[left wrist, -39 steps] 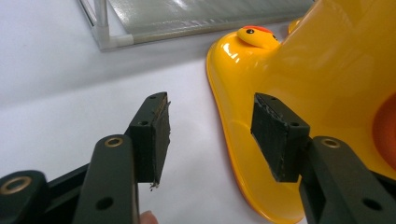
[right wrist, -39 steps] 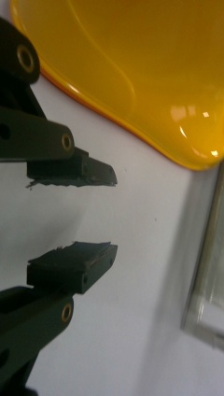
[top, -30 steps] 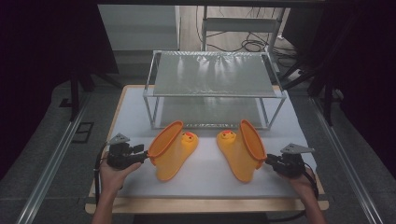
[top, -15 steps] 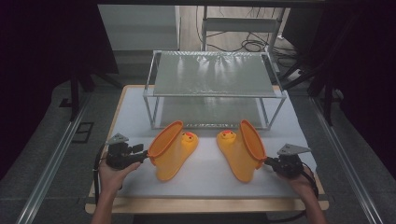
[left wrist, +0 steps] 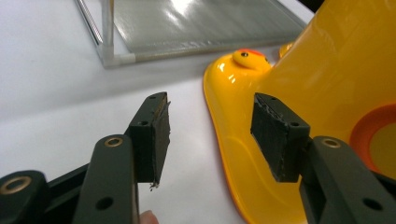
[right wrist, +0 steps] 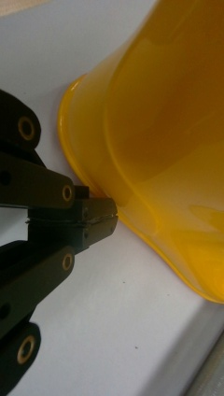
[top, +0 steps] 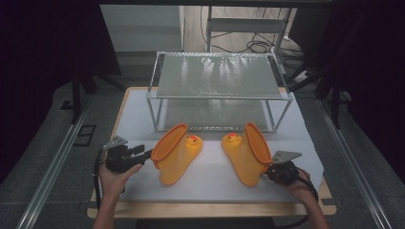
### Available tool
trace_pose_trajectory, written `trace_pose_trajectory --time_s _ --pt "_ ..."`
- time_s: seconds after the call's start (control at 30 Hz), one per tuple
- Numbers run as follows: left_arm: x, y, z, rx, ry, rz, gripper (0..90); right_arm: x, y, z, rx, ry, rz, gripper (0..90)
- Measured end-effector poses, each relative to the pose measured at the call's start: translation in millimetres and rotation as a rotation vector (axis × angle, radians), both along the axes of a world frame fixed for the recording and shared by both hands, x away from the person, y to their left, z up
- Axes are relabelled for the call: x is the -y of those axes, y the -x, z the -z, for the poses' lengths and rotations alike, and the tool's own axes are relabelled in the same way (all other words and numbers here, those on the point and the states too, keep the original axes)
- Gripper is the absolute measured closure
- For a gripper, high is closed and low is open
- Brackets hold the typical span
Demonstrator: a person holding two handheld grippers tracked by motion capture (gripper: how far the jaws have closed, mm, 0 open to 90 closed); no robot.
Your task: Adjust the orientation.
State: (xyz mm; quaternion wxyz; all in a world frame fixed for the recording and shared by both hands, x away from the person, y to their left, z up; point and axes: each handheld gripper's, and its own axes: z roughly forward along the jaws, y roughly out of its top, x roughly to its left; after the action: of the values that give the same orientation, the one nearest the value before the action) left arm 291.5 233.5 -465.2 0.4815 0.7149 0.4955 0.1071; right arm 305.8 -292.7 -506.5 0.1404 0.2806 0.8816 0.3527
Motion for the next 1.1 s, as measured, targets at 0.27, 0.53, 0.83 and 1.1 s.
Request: trace_pose_trajectory --time_s 0.27,0.53,0.83,1.1 --pt "7.1 -0.6 2.7 -0.019 -0.002 0.023 47.4 -11.8 5.5 -0.3 -0.011 -0.003 -0.057 89.9" --pt "10.5 -0.6 3.2 -0.026 -0.006 0.035 47.3 -36.9 11.0 -0.6 -0.011 0.004 -0.132 89.8" --pt "10.9 -0.4 3.2 -0.032 -0.005 0.038 47.2 -65.0 11.5 2.1 -0.005 -0.017 -0.171 89.7" --pt "10.8 0.3 2.5 -0.030 -0.001 0.037 47.0 -36.3 13.7 -7.4 0.040 -0.075 -0.071 87.5"
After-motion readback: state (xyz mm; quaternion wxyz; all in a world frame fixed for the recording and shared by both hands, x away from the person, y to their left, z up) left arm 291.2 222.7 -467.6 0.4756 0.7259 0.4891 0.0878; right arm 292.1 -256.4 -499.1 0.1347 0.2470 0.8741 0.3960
